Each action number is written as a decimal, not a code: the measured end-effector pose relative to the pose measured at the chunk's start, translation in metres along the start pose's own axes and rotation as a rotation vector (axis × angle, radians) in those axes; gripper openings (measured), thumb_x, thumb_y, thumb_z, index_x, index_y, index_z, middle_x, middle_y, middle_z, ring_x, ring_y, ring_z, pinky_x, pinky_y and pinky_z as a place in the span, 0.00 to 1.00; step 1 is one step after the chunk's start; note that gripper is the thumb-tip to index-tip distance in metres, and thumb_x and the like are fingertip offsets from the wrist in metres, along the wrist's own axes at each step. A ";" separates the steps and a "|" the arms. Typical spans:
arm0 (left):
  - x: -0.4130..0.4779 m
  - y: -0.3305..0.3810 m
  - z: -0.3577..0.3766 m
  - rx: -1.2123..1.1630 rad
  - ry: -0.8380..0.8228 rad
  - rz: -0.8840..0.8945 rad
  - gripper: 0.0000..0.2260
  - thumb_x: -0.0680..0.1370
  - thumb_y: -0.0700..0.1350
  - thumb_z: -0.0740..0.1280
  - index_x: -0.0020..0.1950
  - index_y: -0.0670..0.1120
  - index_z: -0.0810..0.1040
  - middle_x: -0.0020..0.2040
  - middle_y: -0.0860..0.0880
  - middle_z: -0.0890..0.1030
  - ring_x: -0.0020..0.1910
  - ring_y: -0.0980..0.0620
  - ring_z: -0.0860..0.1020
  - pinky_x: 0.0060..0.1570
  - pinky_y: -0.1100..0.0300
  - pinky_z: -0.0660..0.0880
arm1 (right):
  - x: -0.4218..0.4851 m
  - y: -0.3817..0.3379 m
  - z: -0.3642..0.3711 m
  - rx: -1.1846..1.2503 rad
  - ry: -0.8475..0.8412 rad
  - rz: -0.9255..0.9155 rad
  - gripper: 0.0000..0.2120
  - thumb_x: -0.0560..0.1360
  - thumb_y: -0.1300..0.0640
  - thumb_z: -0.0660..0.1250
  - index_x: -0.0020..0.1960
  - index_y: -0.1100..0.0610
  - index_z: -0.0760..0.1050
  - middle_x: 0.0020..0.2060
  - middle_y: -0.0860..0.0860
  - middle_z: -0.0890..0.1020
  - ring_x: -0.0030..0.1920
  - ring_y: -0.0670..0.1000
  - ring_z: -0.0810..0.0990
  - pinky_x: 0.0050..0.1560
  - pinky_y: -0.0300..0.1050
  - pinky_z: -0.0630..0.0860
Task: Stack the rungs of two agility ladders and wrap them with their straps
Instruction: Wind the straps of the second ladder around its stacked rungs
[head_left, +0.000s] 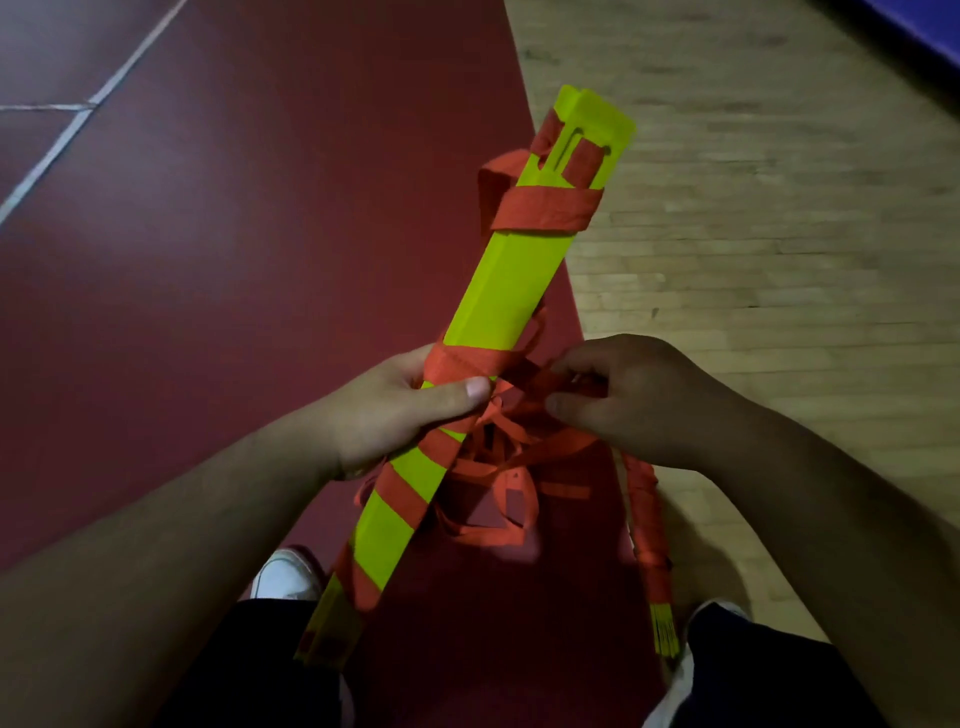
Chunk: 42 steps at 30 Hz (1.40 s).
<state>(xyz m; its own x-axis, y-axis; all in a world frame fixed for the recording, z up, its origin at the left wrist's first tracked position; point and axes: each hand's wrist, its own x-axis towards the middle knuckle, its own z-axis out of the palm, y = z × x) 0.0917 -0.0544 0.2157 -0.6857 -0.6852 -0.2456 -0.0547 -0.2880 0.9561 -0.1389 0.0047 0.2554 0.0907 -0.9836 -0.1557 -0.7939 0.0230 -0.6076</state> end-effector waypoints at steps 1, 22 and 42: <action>-0.001 0.001 0.000 0.028 -0.012 0.022 0.06 0.75 0.44 0.69 0.51 0.47 0.82 0.46 0.49 0.86 0.45 0.53 0.84 0.44 0.63 0.79 | 0.000 0.000 0.000 -0.001 -0.001 -0.010 0.05 0.75 0.50 0.72 0.50 0.47 0.84 0.42 0.45 0.83 0.42 0.43 0.79 0.43 0.39 0.73; 0.001 0.012 -0.015 0.088 0.256 0.124 0.13 0.74 0.48 0.73 0.57 0.47 0.81 0.45 0.48 0.84 0.43 0.50 0.82 0.43 0.55 0.79 | 0.000 0.008 0.000 -0.031 -0.067 0.016 0.10 0.70 0.42 0.76 0.37 0.44 0.78 0.30 0.42 0.78 0.32 0.39 0.75 0.31 0.33 0.67; -0.017 0.071 -0.021 0.586 -0.110 0.148 0.13 0.72 0.50 0.72 0.53 0.46 0.81 0.40 0.52 0.83 0.38 0.58 0.79 0.39 0.64 0.75 | 0.021 0.012 0.023 0.235 -0.104 -0.024 0.22 0.73 0.46 0.76 0.47 0.19 0.71 0.46 0.34 0.81 0.48 0.30 0.79 0.46 0.31 0.74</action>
<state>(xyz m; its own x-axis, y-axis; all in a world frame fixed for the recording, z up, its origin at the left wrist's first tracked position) 0.1145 -0.0770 0.2844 -0.7856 -0.6079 -0.1151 -0.3217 0.2423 0.9153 -0.1326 -0.0116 0.2269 0.1790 -0.9610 -0.2110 -0.6304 0.0527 -0.7745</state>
